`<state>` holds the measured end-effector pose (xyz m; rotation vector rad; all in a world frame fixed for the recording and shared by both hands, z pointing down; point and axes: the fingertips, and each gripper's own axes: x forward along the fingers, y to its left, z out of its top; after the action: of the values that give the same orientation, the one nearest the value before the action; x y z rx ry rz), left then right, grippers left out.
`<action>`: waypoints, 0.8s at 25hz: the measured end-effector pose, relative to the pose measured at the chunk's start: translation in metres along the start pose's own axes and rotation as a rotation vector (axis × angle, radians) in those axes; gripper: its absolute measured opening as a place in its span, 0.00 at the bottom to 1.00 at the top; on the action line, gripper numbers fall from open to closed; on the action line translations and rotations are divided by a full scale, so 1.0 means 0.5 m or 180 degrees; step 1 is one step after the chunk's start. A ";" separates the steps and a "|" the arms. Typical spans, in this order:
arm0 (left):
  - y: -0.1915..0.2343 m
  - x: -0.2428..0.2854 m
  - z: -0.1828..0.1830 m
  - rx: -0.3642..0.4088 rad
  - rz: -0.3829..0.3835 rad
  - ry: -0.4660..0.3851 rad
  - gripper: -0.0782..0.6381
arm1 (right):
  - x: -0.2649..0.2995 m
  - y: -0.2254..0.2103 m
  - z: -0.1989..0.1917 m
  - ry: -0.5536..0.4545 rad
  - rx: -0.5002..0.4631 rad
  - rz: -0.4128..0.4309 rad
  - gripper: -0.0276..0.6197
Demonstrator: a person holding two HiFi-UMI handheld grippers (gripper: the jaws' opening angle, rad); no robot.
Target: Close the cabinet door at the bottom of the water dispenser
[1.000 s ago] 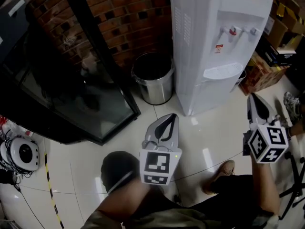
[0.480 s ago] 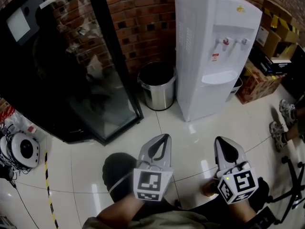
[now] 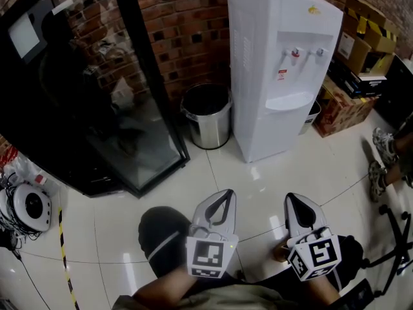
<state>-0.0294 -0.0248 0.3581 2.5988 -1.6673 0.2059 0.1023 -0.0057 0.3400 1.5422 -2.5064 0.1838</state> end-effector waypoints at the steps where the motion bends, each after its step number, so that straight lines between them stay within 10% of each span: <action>1: 0.002 0.000 0.000 -0.0004 0.0013 0.0000 0.11 | 0.001 0.000 0.001 -0.0003 0.0002 -0.0003 0.04; 20: 0.005 0.009 -0.008 -0.0066 -0.0011 0.0017 0.11 | 0.025 0.012 -0.014 0.0066 -0.0019 0.0026 0.04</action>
<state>-0.0303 -0.0294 0.3625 2.5837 -1.6543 0.1943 0.0922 -0.0123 0.3498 1.5203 -2.4952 0.1923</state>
